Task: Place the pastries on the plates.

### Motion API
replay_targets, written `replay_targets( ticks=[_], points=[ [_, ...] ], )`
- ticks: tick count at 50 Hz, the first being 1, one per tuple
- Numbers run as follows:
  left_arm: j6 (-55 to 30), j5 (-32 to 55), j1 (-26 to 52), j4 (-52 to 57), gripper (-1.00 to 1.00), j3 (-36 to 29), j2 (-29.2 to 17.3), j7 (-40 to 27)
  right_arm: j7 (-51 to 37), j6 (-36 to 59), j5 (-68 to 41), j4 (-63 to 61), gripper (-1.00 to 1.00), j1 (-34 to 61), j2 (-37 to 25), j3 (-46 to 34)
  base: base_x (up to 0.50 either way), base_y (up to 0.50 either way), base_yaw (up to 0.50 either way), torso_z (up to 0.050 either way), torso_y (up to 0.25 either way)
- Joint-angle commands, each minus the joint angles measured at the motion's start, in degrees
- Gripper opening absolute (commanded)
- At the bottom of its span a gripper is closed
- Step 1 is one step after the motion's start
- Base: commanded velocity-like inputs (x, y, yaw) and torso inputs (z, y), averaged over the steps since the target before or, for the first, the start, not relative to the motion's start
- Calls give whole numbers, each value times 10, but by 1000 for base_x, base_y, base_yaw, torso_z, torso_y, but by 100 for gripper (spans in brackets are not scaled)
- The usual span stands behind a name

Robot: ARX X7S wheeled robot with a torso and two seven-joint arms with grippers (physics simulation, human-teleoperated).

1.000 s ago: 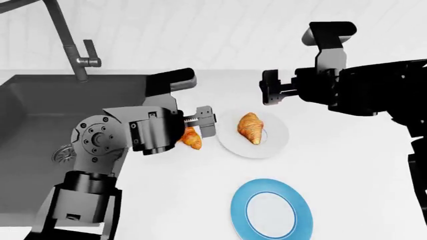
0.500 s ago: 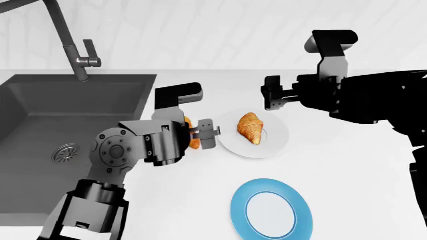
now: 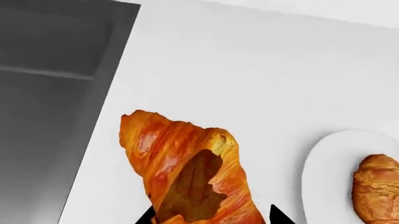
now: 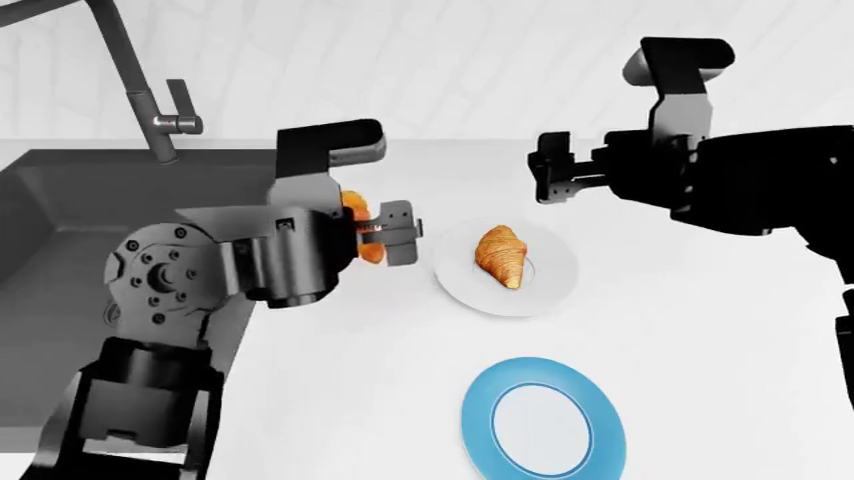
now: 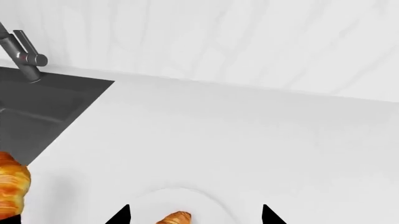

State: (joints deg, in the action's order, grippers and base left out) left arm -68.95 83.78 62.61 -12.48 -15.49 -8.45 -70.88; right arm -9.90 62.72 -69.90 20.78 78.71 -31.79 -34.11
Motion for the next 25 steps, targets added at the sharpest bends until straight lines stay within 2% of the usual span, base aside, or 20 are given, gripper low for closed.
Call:
replay_targets(
  ticks=[1, 2, 4, 5, 6, 8, 10, 11, 12, 14, 15, 16, 18, 25],
  points=[
    [-87, 146, 55, 63, -100, 15, -21, -84, 2, 15, -6, 4, 100, 43, -3, 5, 0, 0, 0, 0, 0],
    [-103, 200, 71, 48, -100, 10, -20, -102, 3, 16, -5, 6, 100, 50, -2, 5, 0, 0, 0, 0, 0],
    [-115, 208, 92, 54, -100, 3, -24, -99, 1, 16, -6, 1, 100, 53, -4, 8, 0, 0, 0, 0, 0],
    [-139, 234, 105, 47, -100, -8, -27, -85, 0, 15, -7, -2, 100, 54, -6, 10, 0, 0, 0, 0, 0],
    [-151, 211, 111, 60, -100, -14, -31, -65, -3, 14, -8, -2, 100, 54, -6, 12, 0, 0, 0, 0, 0],
    [-169, 252, 115, 60, -100, -24, -36, -51, 0, 11, -4, -8, 100, 55, -9, 10, 0, 0, 0, 0, 0],
    [-201, 249, 121, 92, -100, -35, -40, 7, 1, 11, 0, -17, 100, 58, -12, 6, 0, 0, 0, 0, 0],
    [-175, 305, 108, 88, -100, -41, -47, -16, 0, 12, -1, -18, 100, 59, -13, 7, 0, 0, 0, 0, 0],
    [-180, 293, 95, 101, -100, -9, -37, 37, -1, 10, 1, -21, 100, 61, -13, 6, 0, 0, 0, 0, 0],
    [-199, 257, 87, 121, -100, -3, -39, 93, -5, 15, -2, -24, 100, 65, -14, 8, 0, 0, 0, 0, 0],
    [-206, 203, 87, 157, -100, 1, -42, 165, -5, 15, -1, -26, 100, 66, -15, 7, 0, 0, 0, 0, 0],
    [-189, 244, 85, 130, -100, -5, -46, 156, -7, 17, -2, -27, 100, 67, -15, 7, 0, 0, 0, 0, 0],
    [-184, 263, 89, 133, -100, -6, -46, 165, -10, 19, -4, -30, 100, 67, -16, 8, 0, 0, 0, 0, 0],
    [-158, 401, 91, 150, -100, -83, -51, 139, -9, 18, -1, -27, 100, 70, -17, 6, 0, 0, 0, 0, 0]
  ],
)
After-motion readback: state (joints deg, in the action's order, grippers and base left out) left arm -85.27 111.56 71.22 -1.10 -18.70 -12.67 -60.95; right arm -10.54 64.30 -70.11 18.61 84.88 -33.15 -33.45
